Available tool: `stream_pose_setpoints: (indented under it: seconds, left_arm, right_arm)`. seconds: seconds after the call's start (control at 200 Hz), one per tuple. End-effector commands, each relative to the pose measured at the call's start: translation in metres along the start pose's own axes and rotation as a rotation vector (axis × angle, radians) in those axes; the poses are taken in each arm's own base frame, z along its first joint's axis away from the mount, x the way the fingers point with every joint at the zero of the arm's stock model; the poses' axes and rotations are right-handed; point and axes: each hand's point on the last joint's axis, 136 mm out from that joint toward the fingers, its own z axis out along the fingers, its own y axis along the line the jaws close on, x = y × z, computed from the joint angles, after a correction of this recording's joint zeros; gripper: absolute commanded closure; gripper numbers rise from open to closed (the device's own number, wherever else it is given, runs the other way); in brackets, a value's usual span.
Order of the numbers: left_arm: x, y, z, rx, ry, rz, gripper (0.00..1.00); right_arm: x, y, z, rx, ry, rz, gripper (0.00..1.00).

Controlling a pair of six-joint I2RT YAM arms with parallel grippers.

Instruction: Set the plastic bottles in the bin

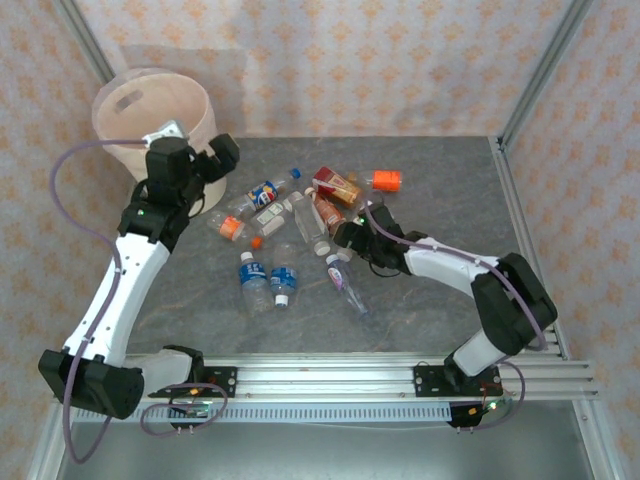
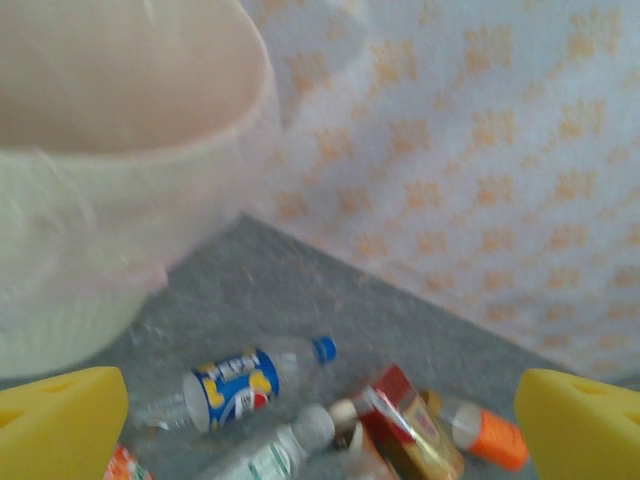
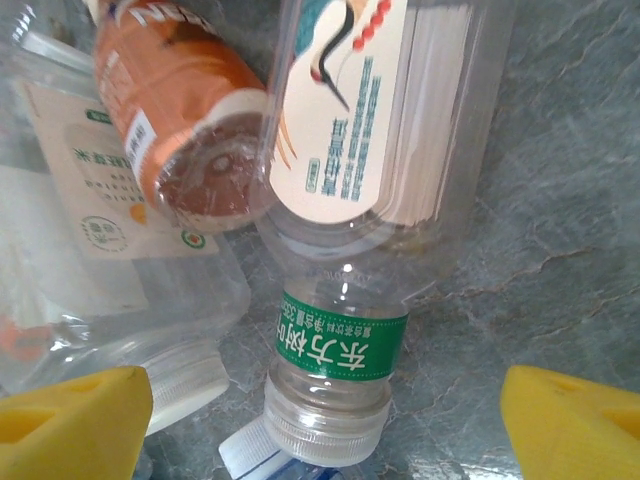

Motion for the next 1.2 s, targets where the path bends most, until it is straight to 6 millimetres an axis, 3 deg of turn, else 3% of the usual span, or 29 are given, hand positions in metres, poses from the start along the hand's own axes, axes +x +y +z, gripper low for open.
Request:
stream_pose_setpoints:
  seconds: [0.0, 0.195, 0.275, 0.43, 0.605, 0.791, 1.196]
  left_arm:
    - [0.014, -0.009, -0.006, 0.068, 0.027, -0.028, 0.00]
    - [0.038, 0.009, -0.003, 0.018, 0.081, -0.022, 0.00]
    - [0.040, 0.016, -0.004, -0.009, 0.075, -0.017, 0.00]
    - [0.039, 0.020, -0.005, -0.031, 0.067, -0.005, 0.00]
    - [0.043, 0.025, -0.001, -0.052, 0.077, -0.002, 0.00]
    - [0.047, 0.025, 0.002, -0.049, 0.094, 0.001, 0.00]
    - [0.057, 0.023, 0.009, -0.042, 0.138, 0.003, 0.00]
  right_arm:
    - [0.004, -0.006, 0.006, 0.070, 0.009, 0.020, 0.11]
    - [0.003, -0.015, 0.018, 0.174, -0.017, -0.002, 0.13]
    - [0.001, -0.014, 0.023, 0.187, -0.020, -0.004, 0.20]
    - [-0.001, -0.013, 0.031, 0.197, -0.030, -0.014, 0.24]
    - [-0.003, -0.027, 0.042, 0.261, -0.056, -0.013, 0.29]
    - [-0.018, -0.044, 0.040, 0.325, -0.170, -0.008, 0.36]
    - [-0.037, -0.076, 0.032, 0.362, -0.212, 0.011, 0.49]
